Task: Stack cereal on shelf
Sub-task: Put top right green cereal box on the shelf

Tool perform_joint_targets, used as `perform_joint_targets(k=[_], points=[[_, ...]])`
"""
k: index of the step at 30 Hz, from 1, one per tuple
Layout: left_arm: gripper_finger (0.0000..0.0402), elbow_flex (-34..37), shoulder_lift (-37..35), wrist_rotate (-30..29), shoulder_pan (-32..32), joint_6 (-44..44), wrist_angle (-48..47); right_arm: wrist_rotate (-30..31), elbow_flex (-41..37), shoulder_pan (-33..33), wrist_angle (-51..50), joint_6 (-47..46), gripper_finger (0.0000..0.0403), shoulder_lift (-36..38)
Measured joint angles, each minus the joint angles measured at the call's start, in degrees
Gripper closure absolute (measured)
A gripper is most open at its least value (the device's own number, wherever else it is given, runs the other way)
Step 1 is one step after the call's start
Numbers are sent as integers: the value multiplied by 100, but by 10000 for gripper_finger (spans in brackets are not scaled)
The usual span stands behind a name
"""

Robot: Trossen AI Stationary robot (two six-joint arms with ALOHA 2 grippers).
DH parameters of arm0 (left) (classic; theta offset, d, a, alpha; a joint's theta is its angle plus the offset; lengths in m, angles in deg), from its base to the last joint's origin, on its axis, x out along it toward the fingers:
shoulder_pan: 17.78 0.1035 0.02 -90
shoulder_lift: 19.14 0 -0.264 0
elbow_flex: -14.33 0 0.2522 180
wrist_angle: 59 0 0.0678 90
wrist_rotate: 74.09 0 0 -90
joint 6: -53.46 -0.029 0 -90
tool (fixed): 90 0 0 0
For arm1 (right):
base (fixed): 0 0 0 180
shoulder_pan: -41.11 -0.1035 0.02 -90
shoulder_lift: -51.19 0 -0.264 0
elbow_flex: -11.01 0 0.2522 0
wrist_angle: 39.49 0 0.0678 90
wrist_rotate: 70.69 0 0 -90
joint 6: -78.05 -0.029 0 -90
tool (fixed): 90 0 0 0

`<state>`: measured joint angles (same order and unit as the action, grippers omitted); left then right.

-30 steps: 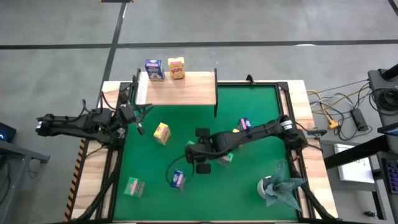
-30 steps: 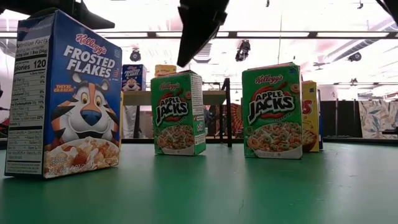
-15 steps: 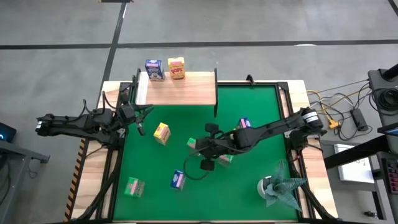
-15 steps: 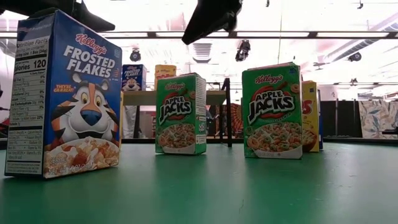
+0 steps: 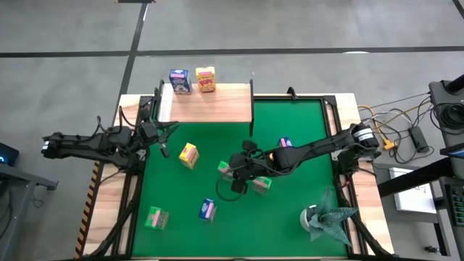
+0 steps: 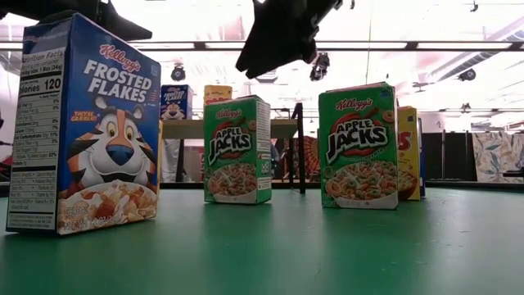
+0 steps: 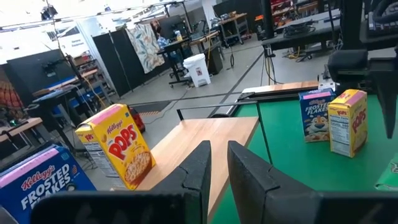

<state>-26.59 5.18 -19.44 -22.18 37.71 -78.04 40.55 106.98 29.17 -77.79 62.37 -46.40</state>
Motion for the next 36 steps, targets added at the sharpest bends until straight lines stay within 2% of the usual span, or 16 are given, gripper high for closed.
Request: perform_joint_targets(k=[4, 8, 15, 20, 29, 36], points=[[365, -2, -4, -1, 0, -116, 79, -12, -2, -2, 8, -223, 181, -39], [365, -2, 0, -2, 0, -136, 89, -27, -13, -16, -47, -280, 136, -259], [365, -4, -4, -5, 0, -320, 294, -60, -15, -27, -74, -359, 114, -562], [365, -4, -4, -6, 0, -319, 295, -20, -15, -26, -57, -387, 131, -572], [365, 3, 7, -7, 0, -174, 229, -64, -15, 48, -70, 8, 209, -572], [365, -24, 0, -5, 0, -214, 275, -70, -15, 48, -83, 71, 245, -572]])
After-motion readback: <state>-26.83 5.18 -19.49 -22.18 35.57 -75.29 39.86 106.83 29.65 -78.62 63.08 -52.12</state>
